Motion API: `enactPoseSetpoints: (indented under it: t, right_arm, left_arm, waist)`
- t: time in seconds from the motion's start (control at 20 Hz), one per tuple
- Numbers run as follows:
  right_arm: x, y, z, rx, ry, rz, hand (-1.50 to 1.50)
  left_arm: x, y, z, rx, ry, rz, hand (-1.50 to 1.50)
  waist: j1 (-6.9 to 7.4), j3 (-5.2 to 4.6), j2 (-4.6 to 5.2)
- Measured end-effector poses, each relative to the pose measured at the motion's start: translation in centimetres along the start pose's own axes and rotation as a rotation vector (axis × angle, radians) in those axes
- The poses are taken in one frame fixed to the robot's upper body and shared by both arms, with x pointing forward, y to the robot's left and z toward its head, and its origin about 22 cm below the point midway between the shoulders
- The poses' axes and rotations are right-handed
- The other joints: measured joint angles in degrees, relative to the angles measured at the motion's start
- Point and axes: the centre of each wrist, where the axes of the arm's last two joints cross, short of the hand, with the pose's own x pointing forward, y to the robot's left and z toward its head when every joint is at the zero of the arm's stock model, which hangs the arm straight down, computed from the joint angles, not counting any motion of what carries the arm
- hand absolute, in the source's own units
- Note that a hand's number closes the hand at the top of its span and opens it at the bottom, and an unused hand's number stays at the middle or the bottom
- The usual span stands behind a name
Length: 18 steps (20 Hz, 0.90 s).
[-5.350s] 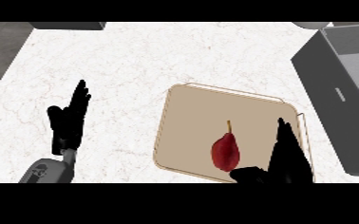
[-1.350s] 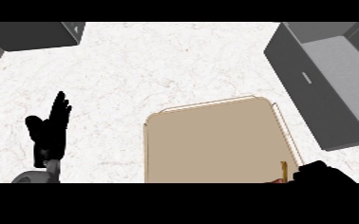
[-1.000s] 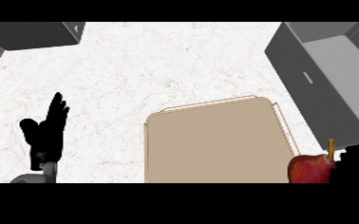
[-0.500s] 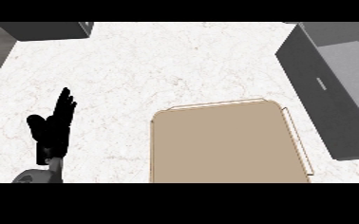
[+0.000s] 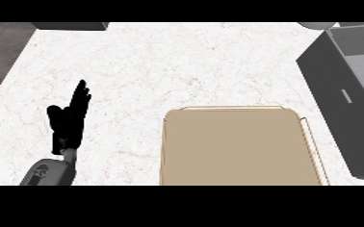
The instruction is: Pick the pear from the tray and place it in the cardboard box
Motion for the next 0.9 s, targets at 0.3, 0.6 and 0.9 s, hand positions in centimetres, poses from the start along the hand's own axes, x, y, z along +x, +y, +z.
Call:
enactPoseSetpoints:
  t: [0.3, 0.6, 0.9]
  right_arm:
    - [-3.4, 3.1, -2.1, 0.008, 0.058, 0.032, 1.50]
    - [-5.9, 6.0, -4.5, 0.077, 0.132, -0.085, -1.50]
    - [-7.2, 7.8, -5.8, 0.034, 0.126, -0.246, -1.50]
  left_arm:
    - [-0.2, -0.6, 0.0, -0.023, -0.010, -0.003, 0.00]
    - [0.0, -0.9, -0.1, -0.039, -0.012, 0.001, 0.00]
    - [0.0, -0.8, 0.1, -0.030, -0.012, 0.006, 0.00]
  waist:
    - [1.37, 0.01, 0.25]
    - [1.74, 0.03, 0.36]
    - [1.45, 0.09, 0.32]
